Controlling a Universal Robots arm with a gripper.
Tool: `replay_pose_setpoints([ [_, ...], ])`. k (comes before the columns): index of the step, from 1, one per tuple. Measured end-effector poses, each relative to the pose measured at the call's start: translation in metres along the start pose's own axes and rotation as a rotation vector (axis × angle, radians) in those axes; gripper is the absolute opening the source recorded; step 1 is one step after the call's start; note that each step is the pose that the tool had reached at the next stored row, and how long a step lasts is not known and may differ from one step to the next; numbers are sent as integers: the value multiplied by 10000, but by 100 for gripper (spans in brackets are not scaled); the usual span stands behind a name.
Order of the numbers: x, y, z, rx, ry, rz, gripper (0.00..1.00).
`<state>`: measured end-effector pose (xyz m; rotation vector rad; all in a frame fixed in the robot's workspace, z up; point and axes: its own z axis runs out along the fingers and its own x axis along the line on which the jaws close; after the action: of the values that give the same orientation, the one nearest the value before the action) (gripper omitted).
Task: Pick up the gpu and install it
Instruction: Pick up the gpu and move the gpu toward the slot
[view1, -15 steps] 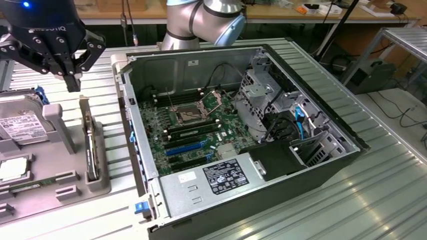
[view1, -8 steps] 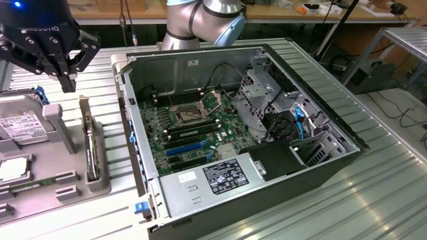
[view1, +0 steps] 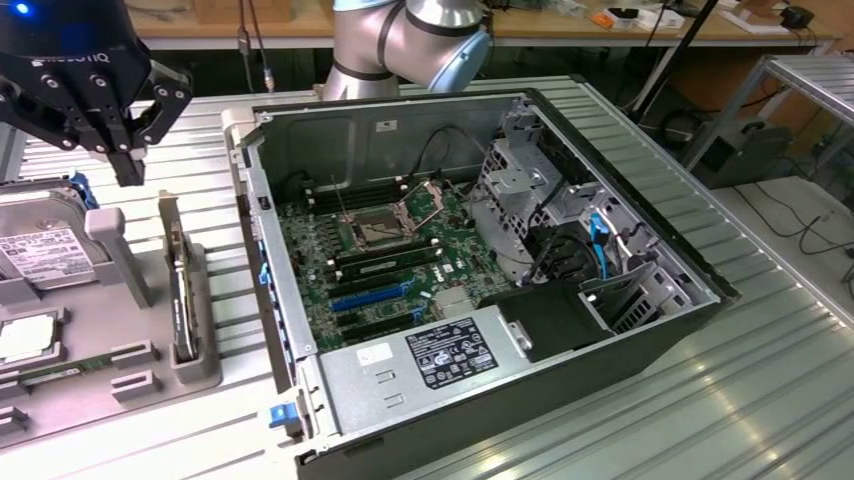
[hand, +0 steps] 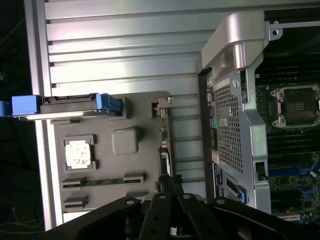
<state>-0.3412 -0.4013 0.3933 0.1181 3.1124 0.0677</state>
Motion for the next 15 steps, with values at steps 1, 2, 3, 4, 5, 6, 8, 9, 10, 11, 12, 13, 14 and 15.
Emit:
replay_pose_setpoints([
  [1,6,-1,0,0,0,-1,11],
  [2,10,-1,0,0,-1,0,11],
  [3,14,-1,0,0,0,0,11],
  [4,25,-2,0,0,0,-1,11],
  [5,33,-3,-1,0,0,-1,11],
  [6,43,-3,-1,0,0,-1,11],
  [8,53,-4,-1,0,0,-1,11],
  [9,62,-5,-2,0,0,0,11],
  [10,64,-5,-2,0,-1,0,11],
  [11,68,-5,-2,0,0,-1,11],
  [12,73,-6,-2,0,0,-1,11],
  [13,76,-6,-2,0,0,0,11],
  [14,84,-7,-2,0,0,0,11],
  [15,94,-7,-2,0,0,-1,11],
])
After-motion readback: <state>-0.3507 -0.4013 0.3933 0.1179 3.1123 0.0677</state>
